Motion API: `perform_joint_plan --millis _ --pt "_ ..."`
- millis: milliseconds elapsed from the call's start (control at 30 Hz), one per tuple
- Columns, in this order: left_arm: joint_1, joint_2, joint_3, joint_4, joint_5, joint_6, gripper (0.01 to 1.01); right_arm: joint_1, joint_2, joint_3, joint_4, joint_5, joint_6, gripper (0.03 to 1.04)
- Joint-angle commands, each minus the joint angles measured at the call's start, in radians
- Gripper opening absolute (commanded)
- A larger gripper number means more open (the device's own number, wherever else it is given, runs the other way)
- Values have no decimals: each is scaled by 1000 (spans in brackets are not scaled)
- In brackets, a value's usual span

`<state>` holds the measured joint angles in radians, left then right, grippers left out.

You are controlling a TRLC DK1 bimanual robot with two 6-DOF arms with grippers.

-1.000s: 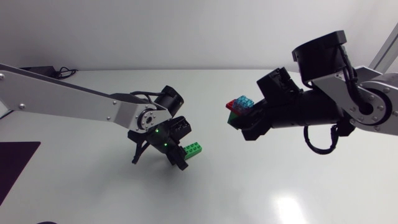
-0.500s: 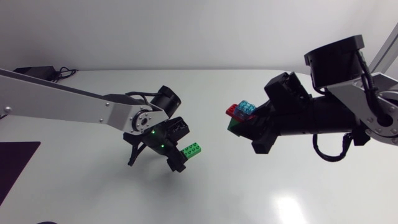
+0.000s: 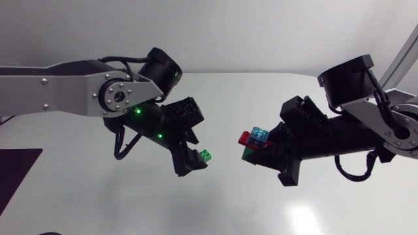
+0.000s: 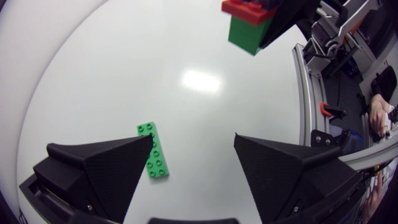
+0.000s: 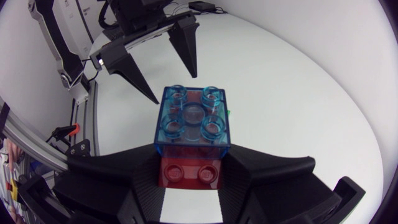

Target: Separate the duplo bricks

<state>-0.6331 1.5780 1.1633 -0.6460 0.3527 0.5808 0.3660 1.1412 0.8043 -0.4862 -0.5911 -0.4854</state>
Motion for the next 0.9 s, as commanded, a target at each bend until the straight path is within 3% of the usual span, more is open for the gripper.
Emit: perform_joint_plan --millis 0,233,700,867 --pt "-20 -16 68 -49 38 68 913 -6 -11 -17 -34 -26 -64 261" --pt "-71 -13 159 -161 118 172 911 -9 29 -28 -68 -75 -156 261" --pt "-66 123 323 -296 146 295 882 14 192 -10 -98 -82 -308 261" --pt "-63 168 352 -311 152 320 882 57 227 15 -104 -61 -318 261"
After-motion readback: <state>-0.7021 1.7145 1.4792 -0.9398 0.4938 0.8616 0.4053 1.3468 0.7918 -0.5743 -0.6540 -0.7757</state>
